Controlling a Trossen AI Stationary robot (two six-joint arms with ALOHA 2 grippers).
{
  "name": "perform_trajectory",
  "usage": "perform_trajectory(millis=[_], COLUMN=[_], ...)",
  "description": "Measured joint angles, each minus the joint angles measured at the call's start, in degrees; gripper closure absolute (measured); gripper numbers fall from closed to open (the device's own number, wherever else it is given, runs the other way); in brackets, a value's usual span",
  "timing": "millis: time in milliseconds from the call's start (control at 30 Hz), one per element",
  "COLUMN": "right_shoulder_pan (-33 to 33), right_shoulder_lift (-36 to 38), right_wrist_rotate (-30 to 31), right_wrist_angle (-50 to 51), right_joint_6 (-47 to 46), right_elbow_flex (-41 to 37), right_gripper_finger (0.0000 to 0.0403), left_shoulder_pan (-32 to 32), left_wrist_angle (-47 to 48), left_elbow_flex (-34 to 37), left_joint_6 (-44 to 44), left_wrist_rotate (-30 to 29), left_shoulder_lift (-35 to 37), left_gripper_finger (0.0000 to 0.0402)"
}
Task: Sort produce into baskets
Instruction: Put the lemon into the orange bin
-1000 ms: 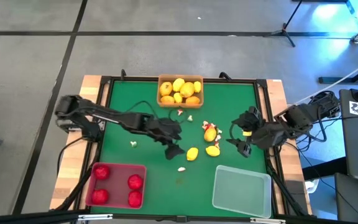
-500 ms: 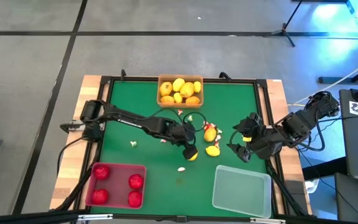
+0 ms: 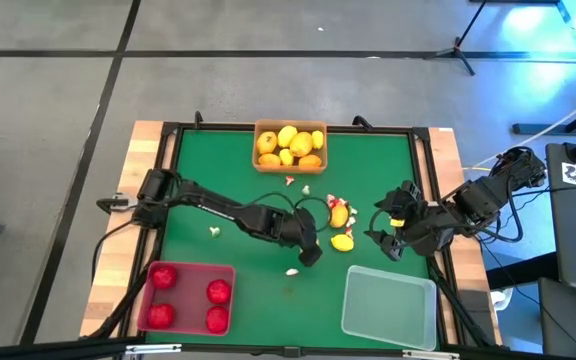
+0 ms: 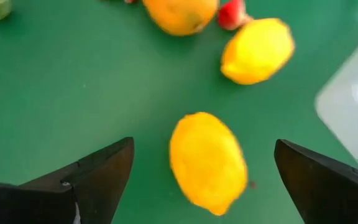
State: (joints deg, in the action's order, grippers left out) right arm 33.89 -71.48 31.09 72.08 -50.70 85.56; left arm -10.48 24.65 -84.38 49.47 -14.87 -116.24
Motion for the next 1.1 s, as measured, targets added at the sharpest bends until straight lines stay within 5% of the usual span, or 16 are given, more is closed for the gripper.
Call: perform_trajectory(millis=[533,1100], right_shoulder_pan=[-0.03,-0.03], right_shoulder_lift=[-0.15,-0.15], right_wrist_rotate=[-0.12,0.26], right_wrist_angle=[0.04,0.04], right_joint_6=[0.15,0.08], right_elbow_flex=[0.0,0.01], right_gripper_finger=[0.0029,0.0029], left_shoulder_pan=[-2.33,-0.52], left_wrist_angle=[-3.25,-3.0], left_elbow_flex=[0.0,0.0], left_joint_6=[5.28,5.68], left_wrist_rotate=[0.13,1.46], left_shoulder_lift=[-6.98,-7.0], left_gripper_finger=[0.0029,0.0205])
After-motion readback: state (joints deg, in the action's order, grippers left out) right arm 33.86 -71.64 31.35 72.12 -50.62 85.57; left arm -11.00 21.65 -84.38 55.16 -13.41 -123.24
